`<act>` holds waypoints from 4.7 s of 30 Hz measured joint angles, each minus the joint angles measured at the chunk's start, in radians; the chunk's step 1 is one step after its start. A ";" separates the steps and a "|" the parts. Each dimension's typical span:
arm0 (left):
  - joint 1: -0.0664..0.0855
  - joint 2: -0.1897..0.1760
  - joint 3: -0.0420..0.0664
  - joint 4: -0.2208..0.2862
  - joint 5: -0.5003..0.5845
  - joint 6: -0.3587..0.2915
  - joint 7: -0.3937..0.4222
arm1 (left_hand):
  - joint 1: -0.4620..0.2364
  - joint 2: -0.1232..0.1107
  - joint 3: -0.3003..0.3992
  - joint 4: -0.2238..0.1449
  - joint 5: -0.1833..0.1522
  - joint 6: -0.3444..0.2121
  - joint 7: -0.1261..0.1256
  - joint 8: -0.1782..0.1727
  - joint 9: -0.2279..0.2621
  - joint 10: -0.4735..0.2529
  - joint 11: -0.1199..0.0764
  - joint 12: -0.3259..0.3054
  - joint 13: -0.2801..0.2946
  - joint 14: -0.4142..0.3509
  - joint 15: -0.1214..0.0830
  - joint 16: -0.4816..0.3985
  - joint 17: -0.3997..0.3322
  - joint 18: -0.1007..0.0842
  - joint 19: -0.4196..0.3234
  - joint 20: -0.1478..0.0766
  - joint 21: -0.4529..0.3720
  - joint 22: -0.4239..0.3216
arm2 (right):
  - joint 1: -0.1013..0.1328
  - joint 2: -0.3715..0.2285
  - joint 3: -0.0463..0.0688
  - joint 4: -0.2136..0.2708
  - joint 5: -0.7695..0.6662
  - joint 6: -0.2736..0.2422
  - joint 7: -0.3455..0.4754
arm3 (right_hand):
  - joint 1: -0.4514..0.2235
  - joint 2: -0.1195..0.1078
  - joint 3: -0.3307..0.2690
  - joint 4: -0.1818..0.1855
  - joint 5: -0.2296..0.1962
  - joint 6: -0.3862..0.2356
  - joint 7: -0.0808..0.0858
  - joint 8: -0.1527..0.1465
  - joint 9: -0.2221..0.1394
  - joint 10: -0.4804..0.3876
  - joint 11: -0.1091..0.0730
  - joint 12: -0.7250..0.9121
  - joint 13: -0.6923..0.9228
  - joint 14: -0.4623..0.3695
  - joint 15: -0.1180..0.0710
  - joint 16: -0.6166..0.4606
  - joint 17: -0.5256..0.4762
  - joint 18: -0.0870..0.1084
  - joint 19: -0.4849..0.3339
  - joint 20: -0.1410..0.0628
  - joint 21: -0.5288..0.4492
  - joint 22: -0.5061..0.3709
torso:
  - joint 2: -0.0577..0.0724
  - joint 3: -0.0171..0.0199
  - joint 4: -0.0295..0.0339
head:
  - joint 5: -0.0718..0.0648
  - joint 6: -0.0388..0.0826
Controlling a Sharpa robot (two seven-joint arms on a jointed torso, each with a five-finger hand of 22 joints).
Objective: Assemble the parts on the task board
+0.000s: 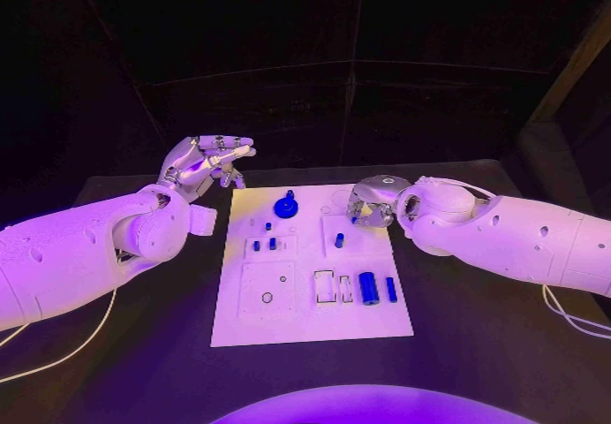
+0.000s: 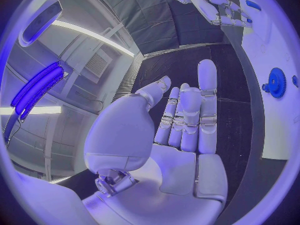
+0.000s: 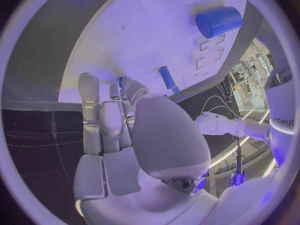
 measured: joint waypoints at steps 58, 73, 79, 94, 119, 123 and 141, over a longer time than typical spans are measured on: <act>0.000 0.008 0.000 -0.011 0.003 0.019 -0.025 | 0.000 0.000 -0.009 -0.003 0.005 -0.007 0.000 0.000 0.000 -0.007 0.000 0.004 0.000 -0.008 0.000 -0.004 -0.016 0.000 -0.003 0.003 -0.008 -0.005 | -0.009 -0.103 0.002 0.261 -0.027 -0.159 -0.039 | -0.058 -0.042 0.278 -0.091 -0.039 0.089 -0.004 0.005 0.007 0.088 -0.010 0.004 0.003 0.000 0.000 0.034 -0.016 -0.031 0.009 -0.009 0.142 0.146 | -0.002 -0.0005 -0.0004 | 0.012 -0.004; 0.000 0.026 -0.001 -0.014 0.003 0.025 -0.027 | 0.000 0.000 -0.011 -0.006 0.005 -0.011 0.003 0.000 0.000 -0.007 0.000 0.008 0.000 -0.011 0.004 -0.008 -0.020 0.000 -0.003 0.003 -0.008 -0.006 | -0.038 0.027 0.002 0.302 -0.006 -0.151 -0.013 | -0.058 -0.042 0.289 -0.094 -0.041 0.089 -0.004 0.000 0.005 0.088 -0.010 0.004 0.004 0.000 0.000 0.039 -0.021 -0.031 0.009 -0.009 0.142 0.144 | 0.000 -0.0024 0.0020 | 0.086 -0.017; 0.000 0.031 -0.001 -0.013 0.003 0.029 -0.027 | 0.000 0.000 -0.011 -0.006 0.005 -0.011 0.003 0.000 0.000 -0.008 0.000 0.008 0.000 -0.011 0.004 -0.008 -0.020 0.000 -0.003 0.003 -0.008 -0.006 | -0.081 0.075 0.001 0.265 -0.005 -0.135 -0.002 | -0.062 -0.046 0.291 -0.096 -0.042 0.089 -0.004 0.000 0.005 0.087 -0.010 0.000 0.003 0.000 0.000 0.039 -0.020 -0.031 0.009 -0.009 0.142 0.144 | 0.000 -0.0025 0.0007 | 0.119 -0.028; 0.000 0.039 -0.001 -0.015 0.003 0.036 -0.028 | 0.000 0.000 -0.012 -0.004 0.005 -0.011 0.003 0.000 0.000 -0.011 0.003 0.008 0.000 -0.011 0.004 -0.008 -0.019 0.000 -0.003 0.003 -0.008 -0.006 | -0.128 0.145 0.002 0.197 -0.025 -0.108 0.009 | -0.068 -0.042 0.294 -0.099 -0.044 0.089 -0.004 0.000 0.003 0.087 -0.009 0.000 0.003 0.000 0.000 0.039 -0.020 -0.030 0.009 -0.009 0.142 0.144 | -0.001 -0.0010 -0.0002 | 0.156 -0.050; 0.000 0.041 -0.001 -0.020 0.003 0.044 -0.032 | 0.000 0.000 -0.013 -0.003 0.005 -0.011 0.003 0.000 0.000 -0.011 0.003 0.008 0.000 -0.011 0.004 -0.008 -0.021 0.000 -0.003 0.003 -0.012 -0.007 | -0.134 0.159 0.004 0.182 -0.046 -0.085 0.006 | -0.068 -0.042 0.297 -0.096 -0.044 0.084 -0.002 -0.001 0.003 0.087 -0.009 -0.006 0.003 0.000 0.000 0.039 -0.020 -0.030 0.009 -0.009 0.142 0.145 | -0.001 -0.0012 -0.0008 | 0.171 -0.064; 0.000 0.041 -0.001 -0.025 0.003 0.045 -0.033 | 0.000 0.000 -0.013 -0.003 0.005 -0.011 0.003 0.000 0.000 -0.011 0.003 0.008 0.000 -0.011 0.004 -0.008 -0.021 0.000 -0.003 0.003 -0.012 -0.007 | -0.135 0.157 0.004 0.185 -0.047 -0.083 0.005 | -0.068 -0.042 0.297 -0.096 -0.044 0.083 -0.002 -0.001 0.003 0.087 -0.009 -0.006 0.003 0.000 0.000 0.039 -0.020 -0.030 0.009 -0.009 0.142 0.145 | -0.001 -0.0012 -0.0006 | 0.172 -0.066; 0.000 0.047 -0.001 -0.036 0.003 0.049 -0.035 | 0.004 0.004 -0.016 -0.006 0.005 -0.011 0.003 0.000 0.000 -0.014 0.000 0.012 0.000 -0.011 0.004 -0.007 -0.024 0.000 -0.003 0.003 -0.012 -0.009 | -0.139 0.154 0.002 0.195 -0.052 -0.070 -0.001 | -0.072 -0.046 0.299 -0.098 -0.041 0.083 -0.002 -0.001 0.002 0.087 -0.009 -0.006 0.003 0.000 0.000 0.039 -0.022 -0.030 0.009 -0.009 0.142 0.144 | -0.001 -0.0012 -0.0004 | 0.175 -0.071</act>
